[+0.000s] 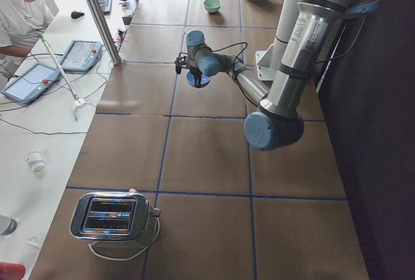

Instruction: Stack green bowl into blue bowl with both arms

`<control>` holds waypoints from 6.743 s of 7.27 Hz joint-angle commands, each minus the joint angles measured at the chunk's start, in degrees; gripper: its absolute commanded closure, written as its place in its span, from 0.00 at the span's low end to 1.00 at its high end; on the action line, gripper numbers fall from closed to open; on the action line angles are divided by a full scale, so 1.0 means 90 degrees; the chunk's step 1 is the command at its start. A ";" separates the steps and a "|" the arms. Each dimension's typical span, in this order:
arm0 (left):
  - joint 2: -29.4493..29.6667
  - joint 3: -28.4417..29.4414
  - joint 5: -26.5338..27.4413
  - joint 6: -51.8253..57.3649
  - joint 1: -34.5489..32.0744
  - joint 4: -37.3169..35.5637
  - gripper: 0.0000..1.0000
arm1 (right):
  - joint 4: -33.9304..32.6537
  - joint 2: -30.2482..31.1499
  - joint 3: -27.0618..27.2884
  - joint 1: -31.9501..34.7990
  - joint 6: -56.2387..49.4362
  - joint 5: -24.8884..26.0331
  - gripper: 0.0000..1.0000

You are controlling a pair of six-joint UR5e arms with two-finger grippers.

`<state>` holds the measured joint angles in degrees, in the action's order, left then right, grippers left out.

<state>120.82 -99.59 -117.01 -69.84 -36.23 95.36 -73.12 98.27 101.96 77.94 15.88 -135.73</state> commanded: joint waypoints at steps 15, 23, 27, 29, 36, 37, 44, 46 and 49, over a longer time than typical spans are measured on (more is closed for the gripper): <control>-0.2528 -0.1348 -0.1475 0.5813 -0.3063 -0.1289 0.00 | -0.0040 -0.0586 0.0194 -0.0397 0.0246 -0.0183 0.00; -0.4850 -0.0898 -0.2009 0.8971 -0.5779 -0.1211 0.00 | 0.1943 0.0701 -0.0025 -0.1381 0.1981 0.0420 0.02; -0.4889 -0.0986 -0.2009 0.8981 -0.5788 -0.1202 0.00 | 0.3359 0.0556 -0.1230 -0.1920 0.2288 0.0607 0.52; -0.4899 -0.0986 -0.2009 0.8991 -0.5788 -0.1202 0.00 | 0.3369 0.0546 -0.1183 -0.1922 0.2289 0.0608 1.00; -0.4869 -0.0908 -0.1970 0.8990 -0.5798 -0.1202 0.00 | -0.0677 -0.2453 0.0759 -0.2708 0.4835 0.0557 1.00; -0.4860 -0.0898 -0.1960 0.8962 -0.5798 -0.1163 0.00 | -0.1109 -0.3206 0.0732 -0.3467 0.5640 0.1014 1.00; -0.4791 -0.0898 -0.1960 0.8727 -0.5788 -0.1162 0.00 | -0.1983 -0.5148 -0.0527 -0.5515 0.7904 0.3010 0.96; -0.4762 -0.0888 -0.1960 0.8717 -0.5788 -0.1162 0.00 | -0.1983 -0.5147 -0.0547 -0.5525 0.7914 0.3020 0.71; -0.4752 -0.0878 -0.1960 0.8708 -0.5788 -0.1162 0.00 | -0.1983 -0.5147 -0.0538 -0.5623 0.7885 0.3020 0.00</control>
<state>77.97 -107.55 -134.65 8.60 -88.33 84.90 -90.93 51.98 97.06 27.51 87.04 -108.61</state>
